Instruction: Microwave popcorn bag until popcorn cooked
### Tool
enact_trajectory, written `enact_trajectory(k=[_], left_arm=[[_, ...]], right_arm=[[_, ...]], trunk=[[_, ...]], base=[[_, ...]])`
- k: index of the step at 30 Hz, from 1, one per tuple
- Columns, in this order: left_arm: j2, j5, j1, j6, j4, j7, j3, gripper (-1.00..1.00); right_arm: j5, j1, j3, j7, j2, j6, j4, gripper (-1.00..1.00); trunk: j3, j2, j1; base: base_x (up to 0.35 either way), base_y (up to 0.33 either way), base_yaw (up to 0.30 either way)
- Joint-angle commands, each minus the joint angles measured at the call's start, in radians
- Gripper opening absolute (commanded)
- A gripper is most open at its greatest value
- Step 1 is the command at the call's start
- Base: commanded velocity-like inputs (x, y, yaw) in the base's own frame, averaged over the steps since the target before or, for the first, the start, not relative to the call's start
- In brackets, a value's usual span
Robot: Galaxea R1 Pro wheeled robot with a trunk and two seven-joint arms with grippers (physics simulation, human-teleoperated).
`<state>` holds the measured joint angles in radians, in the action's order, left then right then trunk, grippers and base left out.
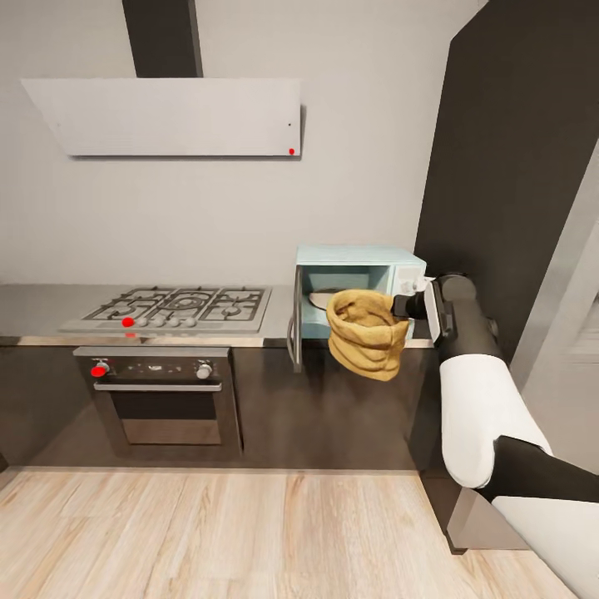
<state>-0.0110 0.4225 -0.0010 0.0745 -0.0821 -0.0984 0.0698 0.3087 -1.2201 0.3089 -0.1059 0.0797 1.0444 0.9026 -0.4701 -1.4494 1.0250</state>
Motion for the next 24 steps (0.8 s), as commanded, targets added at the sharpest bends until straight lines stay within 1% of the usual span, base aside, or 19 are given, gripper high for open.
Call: enact_trajectory(k=[1,5,24], left_arm=[[0.000,-0.005,0.000,0.001,0.000,-0.001,0.004,1.00],[0.000,-0.010,0.000,0.001,0.001,-0.001,0.000,1.00],[0.000,-0.013,0.000,0.001,0.001,-0.001,-0.001,1.00]], right_arm=[[0.010,-0.001,0.004,-0.011,0.001,0.003,0.001,-1.00],[0.010,-0.001,0.004,-0.011,0.002,0.003,0.001,-1.00],[0.010,-0.001,0.004,-0.011,0.000,0.003,0.003,-1.00]], trunk=[[-0.001,-0.001,0.000],[-0.001,-0.001,0.000],[-0.001,-0.001,0.000]], base=[[0.060,0.000,0.000],[0.259,0.000,0.000],[0.321,0.000,0.000]])
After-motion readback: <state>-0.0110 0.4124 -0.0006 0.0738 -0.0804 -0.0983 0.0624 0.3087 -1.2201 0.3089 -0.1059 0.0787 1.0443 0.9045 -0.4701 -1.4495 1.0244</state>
